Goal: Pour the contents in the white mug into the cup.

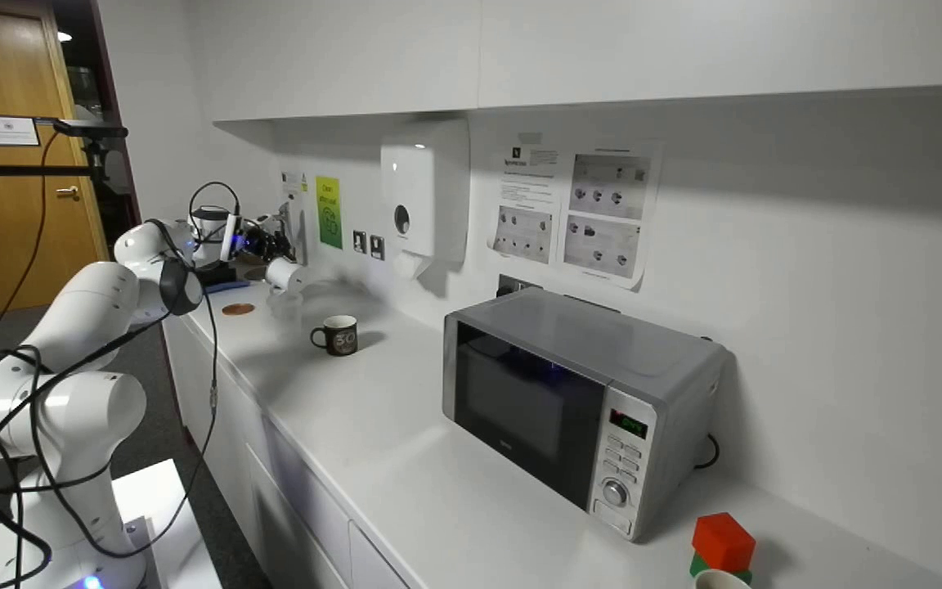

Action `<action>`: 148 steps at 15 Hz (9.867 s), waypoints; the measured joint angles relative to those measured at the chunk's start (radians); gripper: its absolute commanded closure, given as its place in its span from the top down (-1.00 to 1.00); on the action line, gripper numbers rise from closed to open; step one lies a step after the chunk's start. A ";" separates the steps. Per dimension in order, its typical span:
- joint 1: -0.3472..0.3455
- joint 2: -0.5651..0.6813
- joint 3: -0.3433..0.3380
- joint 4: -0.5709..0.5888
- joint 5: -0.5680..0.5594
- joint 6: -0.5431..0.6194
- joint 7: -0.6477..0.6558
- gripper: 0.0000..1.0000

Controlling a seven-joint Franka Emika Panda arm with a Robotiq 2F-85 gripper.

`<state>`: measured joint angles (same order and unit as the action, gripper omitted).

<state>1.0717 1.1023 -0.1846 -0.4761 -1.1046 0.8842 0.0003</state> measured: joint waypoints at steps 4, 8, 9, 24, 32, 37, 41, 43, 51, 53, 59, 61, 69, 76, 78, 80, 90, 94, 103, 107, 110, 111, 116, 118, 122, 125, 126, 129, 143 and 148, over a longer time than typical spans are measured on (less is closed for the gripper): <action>0.000 0.000 0.000 0.000 0.000 0.000 0.000 -0.97; 0.000 0.021 0.002 0.000 0.000 0.000 0.000 -0.97; 0.000 0.027 0.003 0.000 0.000 0.000 0.000 -0.97; -0.016 0.055 -0.009 0.000 -0.007 0.002 -0.043 -0.97; -0.015 0.055 -0.026 0.001 -0.061 0.002 -0.136 -0.97; -0.013 0.054 -0.026 0.001 -0.099 0.002 -0.168 -0.97; -0.012 0.054 -0.026 0.001 -0.126 0.003 -0.191 -0.97; -0.011 0.054 -0.026 0.001 -0.132 0.003 -0.196 -0.97; -0.010 0.054 -0.026 0.001 -0.155 0.003 -0.217 -0.97; -0.010 0.054 -0.026 0.001 -0.164 0.003 -0.225 -0.97; -0.009 0.054 -0.026 0.001 -0.189 0.003 -0.247 -0.97; -0.009 0.053 -0.027 0.001 -0.199 0.003 -0.254 -0.97; -0.008 0.053 -0.027 0.001 -0.222 0.003 -0.274 -0.97; -0.005 0.054 -0.027 0.001 -0.242 0.003 -0.281 -0.97; -0.004 0.054 -0.027 0.001 -0.253 0.003 -0.291 -0.97; -0.004 0.054 -0.027 0.001 -0.259 0.003 -0.295 -0.97; 0.000 0.054 -0.029 0.001 -0.290 0.002 -0.314 -0.97; 0.000 0.053 -0.029 0.001 -0.303 0.002 -0.329 -0.97; 0.001 0.054 -0.030 0.001 -0.319 0.002 -0.354 -0.97; 0.001 0.054 -0.030 0.000 -0.324 0.002 -0.366 -0.97; 0.001 0.054 -0.030 0.000 -0.330 0.002 -0.373 -0.97; 0.001 0.054 -0.030 0.000 -0.332 0.002 -0.376 -0.97; 0.001 0.053 -0.030 0.000 -0.334 0.002 -0.381 -0.97; 0.001 0.053 -0.030 0.000 -0.334 0.002 -0.381 -0.97; 0.004 0.053 -0.030 0.000 -0.335 0.004 -0.381 -0.97; 0.006 0.049 -0.030 0.000 -0.336 0.011 -0.381 -0.97; 0.007 0.046 -0.030 0.000 -0.336 0.016 -0.381 -0.97; 0.009 0.036 -0.030 0.000 -0.336 0.035 -0.381 -0.97; 0.019 0.035 -0.030 0.001 -0.351 0.090 -0.380 -0.97; 0.020 0.035 -0.030 0.001 -0.372 0.110 -0.380 -0.97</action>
<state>1.0912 1.1373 -0.2149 -0.4756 -1.4761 0.9938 -0.3792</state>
